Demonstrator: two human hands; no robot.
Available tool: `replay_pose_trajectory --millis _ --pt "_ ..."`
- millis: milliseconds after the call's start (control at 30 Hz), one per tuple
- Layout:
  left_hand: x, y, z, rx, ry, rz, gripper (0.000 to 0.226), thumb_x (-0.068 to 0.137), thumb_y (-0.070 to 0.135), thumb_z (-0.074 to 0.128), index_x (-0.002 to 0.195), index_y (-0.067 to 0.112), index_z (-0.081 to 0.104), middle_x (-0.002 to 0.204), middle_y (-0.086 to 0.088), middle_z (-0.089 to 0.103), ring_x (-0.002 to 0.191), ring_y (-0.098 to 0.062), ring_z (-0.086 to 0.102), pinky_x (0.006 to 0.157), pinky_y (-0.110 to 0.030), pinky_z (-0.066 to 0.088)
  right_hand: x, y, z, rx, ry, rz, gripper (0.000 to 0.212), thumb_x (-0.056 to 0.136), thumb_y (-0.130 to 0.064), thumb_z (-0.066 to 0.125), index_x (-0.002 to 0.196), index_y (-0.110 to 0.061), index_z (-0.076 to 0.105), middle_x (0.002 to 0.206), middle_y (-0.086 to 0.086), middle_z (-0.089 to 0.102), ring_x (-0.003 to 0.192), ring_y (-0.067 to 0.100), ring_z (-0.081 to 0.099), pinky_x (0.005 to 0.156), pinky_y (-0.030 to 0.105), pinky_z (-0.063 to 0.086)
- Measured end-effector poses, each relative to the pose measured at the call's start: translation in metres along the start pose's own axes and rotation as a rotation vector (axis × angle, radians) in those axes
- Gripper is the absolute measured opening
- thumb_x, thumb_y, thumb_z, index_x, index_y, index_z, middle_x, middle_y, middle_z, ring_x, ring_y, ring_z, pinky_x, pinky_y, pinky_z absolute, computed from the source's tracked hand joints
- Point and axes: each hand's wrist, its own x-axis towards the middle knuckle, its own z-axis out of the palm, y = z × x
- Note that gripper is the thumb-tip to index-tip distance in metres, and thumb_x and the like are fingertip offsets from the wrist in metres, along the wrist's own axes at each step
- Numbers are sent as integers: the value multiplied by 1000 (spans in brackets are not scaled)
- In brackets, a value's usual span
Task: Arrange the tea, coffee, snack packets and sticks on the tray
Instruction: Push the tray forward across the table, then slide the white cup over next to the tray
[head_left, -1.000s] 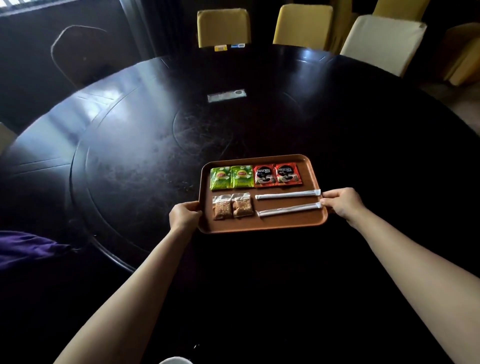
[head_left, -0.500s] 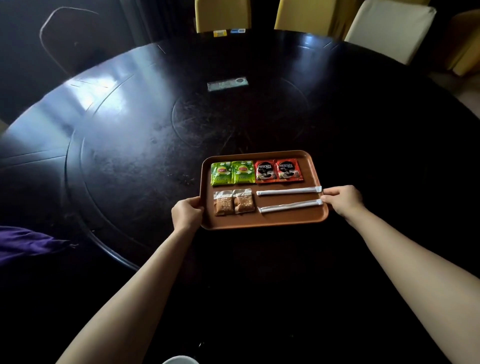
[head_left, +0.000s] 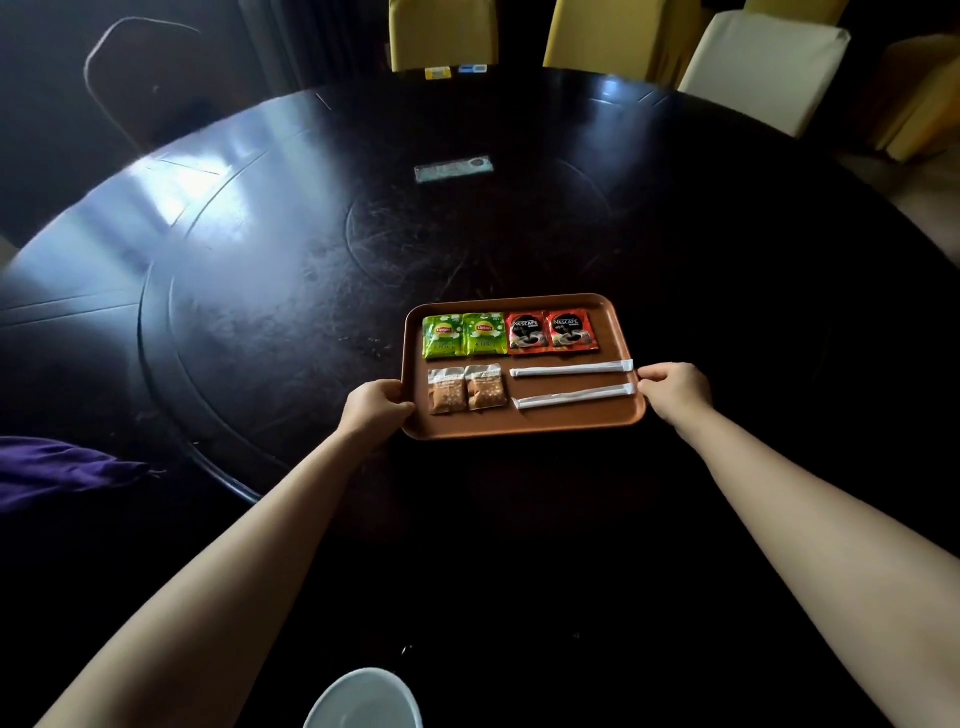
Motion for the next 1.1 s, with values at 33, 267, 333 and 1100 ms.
replay_pose_trajectory --millis 33,267,333,1100 --pt "-3 0 -2 17 -23 8 26 77 12 60 101 13 69 90 -7 72 74 -17 62 70 -28 47 -1 0 -1 3 -2 7 32 86 -5 55 118 -2 60 123 18 63 111 30 59 94 35 47" --pt "-42 -29 -22 160 -112 44 43 85 29 59 125 13 55 117 -9 66 106 -23 62 92 -29 45 -55 -4 7 -227 40 -254 39 84 -7 52 122 0 54 126 24 56 116 39 50 101 40 40" --pt "-64 -53 -28 190 -77 85 44 86 28 58 127 13 53 123 -11 64 112 -24 60 99 -31 43 -89 -4 16 -214 5 -402 37 83 -5 54 120 0 55 124 23 57 116 38 50 103 39 37" --pt "-188 -227 10 497 110 -187 62 92 53 24 146 31 3 159 4 -5 145 -15 -13 115 -47 -12 -237 15 112 -488 -1014 -1133 33 89 -17 55 121 -15 57 121 5 60 109 22 57 94 30 44"
